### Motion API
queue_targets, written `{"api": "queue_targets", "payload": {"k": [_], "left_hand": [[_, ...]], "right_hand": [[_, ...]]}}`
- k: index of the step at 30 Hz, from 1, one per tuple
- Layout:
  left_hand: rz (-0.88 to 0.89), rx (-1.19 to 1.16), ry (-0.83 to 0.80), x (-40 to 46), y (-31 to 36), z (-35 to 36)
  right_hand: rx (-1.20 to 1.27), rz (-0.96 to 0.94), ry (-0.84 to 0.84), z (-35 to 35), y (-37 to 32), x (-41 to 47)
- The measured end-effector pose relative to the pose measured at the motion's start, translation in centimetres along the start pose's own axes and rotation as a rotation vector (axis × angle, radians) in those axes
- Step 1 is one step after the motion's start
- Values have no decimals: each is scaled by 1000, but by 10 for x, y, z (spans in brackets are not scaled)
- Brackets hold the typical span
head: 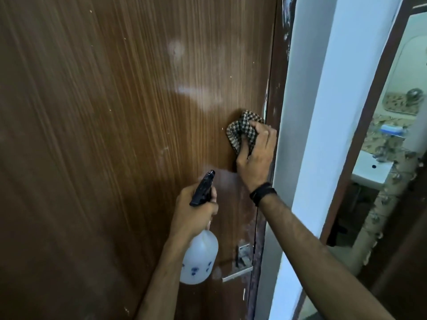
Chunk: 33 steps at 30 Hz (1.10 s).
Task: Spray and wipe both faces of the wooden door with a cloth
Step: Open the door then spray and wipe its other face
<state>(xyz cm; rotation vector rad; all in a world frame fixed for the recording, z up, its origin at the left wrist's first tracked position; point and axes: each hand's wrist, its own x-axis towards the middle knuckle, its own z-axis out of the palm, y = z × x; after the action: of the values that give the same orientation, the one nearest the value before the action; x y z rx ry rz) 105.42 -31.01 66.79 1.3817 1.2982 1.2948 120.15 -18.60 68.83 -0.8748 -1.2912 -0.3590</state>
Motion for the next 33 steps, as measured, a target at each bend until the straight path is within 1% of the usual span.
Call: {"api": "queue_targets", "payload": {"k": [3,6,8,11,14,16,19,22,24,26,28,31,33], "left_hand": [[-17,17,32,6,-7,19],[-57,33,46,7,-15,37],[-69,40,61,8,-14,48],[-44,33,84,14,-4,57],[15,20,92,24,17,67],[60,11,102,31,33,72],[95,29,102,37,48,78],[75,70,72,38,54,85],[57,110,29,38,59,89],[49,114,17,40,67,90],[58,72,49,42,77,86],[117,29,98,42,85,79],[131,9,152,37,80,75]], "right_hand": [[14,60,0,-2,21,-42],[26,142,-36,-12,39,-93],[40,146,-62,-16,44,-97],[93,96,-67,-17,34,-49],[124,28,1,-15,26,19],[149,7,31,-12,24,39],[171,32,22,-12,33,16],[213,161,-54,-21,44,-35],[232,215,-87,-25,46,-51],[252,205,-72,-24,42,-38],[261,141,-41,-21,34,-1],[240,52,-21,-19,21,53],[220,11,-15,-18,20,66]]}}
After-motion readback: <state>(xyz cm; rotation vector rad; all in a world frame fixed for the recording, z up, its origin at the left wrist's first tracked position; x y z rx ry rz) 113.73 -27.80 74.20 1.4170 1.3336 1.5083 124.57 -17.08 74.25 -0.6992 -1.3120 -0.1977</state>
